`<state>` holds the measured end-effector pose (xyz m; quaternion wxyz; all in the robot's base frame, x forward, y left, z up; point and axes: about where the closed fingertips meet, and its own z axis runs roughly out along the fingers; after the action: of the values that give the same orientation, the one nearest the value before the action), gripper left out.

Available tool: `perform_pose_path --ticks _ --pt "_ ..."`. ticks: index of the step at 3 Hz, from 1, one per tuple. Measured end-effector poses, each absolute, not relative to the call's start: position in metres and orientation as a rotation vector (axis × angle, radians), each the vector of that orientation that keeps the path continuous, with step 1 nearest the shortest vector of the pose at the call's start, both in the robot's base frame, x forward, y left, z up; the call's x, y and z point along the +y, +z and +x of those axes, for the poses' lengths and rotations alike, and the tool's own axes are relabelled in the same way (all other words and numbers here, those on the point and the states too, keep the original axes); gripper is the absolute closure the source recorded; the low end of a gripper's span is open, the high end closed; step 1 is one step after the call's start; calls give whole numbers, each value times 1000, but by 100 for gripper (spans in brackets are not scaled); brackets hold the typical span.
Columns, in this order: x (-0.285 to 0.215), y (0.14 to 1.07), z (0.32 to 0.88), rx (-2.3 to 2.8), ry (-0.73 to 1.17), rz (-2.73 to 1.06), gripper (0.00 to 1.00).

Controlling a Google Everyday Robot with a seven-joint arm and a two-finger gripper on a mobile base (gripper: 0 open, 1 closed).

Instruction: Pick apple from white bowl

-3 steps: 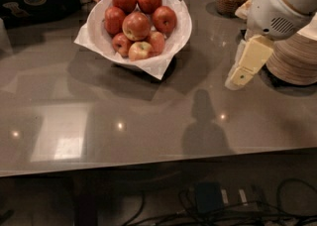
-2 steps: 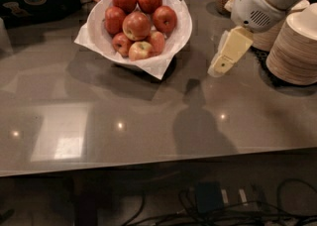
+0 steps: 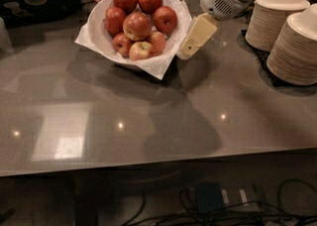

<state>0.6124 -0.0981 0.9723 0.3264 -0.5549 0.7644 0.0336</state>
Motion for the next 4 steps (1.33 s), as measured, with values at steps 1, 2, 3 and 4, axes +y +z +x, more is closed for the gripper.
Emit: perform_pose_path --ticks 1,2,3,4 --pt "-64 972 634 1959 139 -1446 0" --pt "-24 973 654 1911 211 -1449 0" --pt "-24 972 654 1911 211 -1449 0" --pt "-11 971 655 1877 237 -1447 0"
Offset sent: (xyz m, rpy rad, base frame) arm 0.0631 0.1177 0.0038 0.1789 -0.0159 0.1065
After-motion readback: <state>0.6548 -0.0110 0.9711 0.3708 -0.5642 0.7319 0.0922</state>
